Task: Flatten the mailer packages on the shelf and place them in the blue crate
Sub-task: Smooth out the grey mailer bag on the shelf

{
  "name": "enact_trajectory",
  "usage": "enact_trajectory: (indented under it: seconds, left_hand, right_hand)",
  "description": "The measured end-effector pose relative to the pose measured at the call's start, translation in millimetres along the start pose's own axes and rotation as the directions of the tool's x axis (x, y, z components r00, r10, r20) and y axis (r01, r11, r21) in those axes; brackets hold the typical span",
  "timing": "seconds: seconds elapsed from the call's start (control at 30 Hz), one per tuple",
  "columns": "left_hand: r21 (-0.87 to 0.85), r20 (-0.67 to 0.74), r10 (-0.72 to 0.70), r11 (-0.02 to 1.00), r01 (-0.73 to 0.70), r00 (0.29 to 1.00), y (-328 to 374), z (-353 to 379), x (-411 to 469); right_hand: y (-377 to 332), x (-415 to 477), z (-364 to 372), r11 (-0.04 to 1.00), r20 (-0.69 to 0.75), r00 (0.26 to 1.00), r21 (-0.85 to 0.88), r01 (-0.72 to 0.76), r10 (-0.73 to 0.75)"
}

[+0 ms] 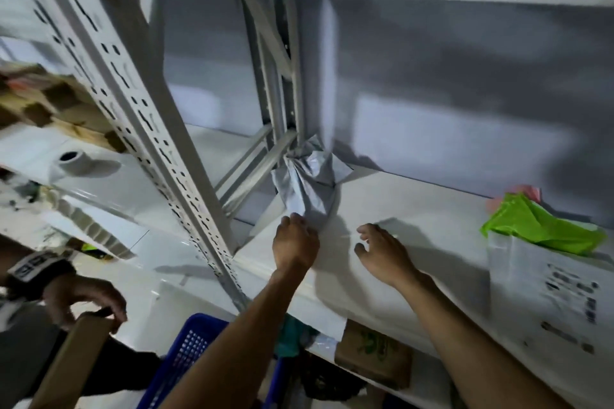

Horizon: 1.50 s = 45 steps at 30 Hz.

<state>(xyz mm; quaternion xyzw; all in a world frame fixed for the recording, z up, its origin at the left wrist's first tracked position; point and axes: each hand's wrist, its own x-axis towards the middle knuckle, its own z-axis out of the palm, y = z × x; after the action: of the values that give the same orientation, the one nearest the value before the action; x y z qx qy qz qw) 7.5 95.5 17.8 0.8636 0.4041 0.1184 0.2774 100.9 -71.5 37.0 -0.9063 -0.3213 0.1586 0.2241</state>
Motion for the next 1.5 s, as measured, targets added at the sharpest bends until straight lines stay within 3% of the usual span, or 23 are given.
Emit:
enact_trajectory:
  seconds: [0.17,0.27,0.4,0.6,0.8,0.97,1.03,1.23,1.5]
  left_hand:
    - [-0.014,0.008,-0.046,0.999,0.046,0.999,-15.8,-12.0,30.3]
    - [0.007,0.086,0.112,0.994,-0.113,0.99,-25.4,-2.5,48.8]
    - [0.167,0.178,0.312,0.925,-0.341,0.933,-40.4,22.4,58.7]
    - [0.155,0.225,0.332,0.916,-0.37,0.916,-35.4,17.9,50.3]
    - [0.169,0.249,0.443,0.856,-0.489,0.861,-6.8,22.8,0.9]
    - [0.092,0.158,0.429,0.89,-0.446,0.889,5.7,38.4,-39.9]
    - [0.023,0.209,0.379,0.92,-0.392,0.902,13.0,40.0,-57.4]
    - [-0.049,0.131,0.504,0.863,-0.502,0.854,22.7,49.7,-91.7]
    - [-0.238,-0.102,0.267,0.929,-0.284,0.958,36.4,41.9,-66.3]
  right_hand:
    - [-34.8,42.0,5.6,1.0,0.08,0.997,0.012,-0.01,0.009]
    - [-51.6,64.8,6.4,0.981,0.108,0.992,0.174,-0.084,0.066]
    - [-59.2,83.8,24.9,0.9,0.142,0.975,0.379,-0.216,0.174]
    - [-33.4,101.3,60.2,0.761,0.121,0.94,0.558,-0.331,0.32]
    - [-42.7,74.0,47.8,0.867,0.007,0.94,0.385,-0.317,0.341]
    - [-19.6,42.7,33.1,0.912,-0.068,0.94,0.274,-0.306,0.336]
    - [-4.4,24.5,25.3,0.919,-0.094,0.941,0.267,-0.29,0.324]
    - [50.7,-39.2,3.9,0.908,-0.13,0.942,0.334,-0.253,0.31]
    - [114.5,-87.4,-12.4,0.959,-0.155,0.964,0.216,-0.181,0.216]
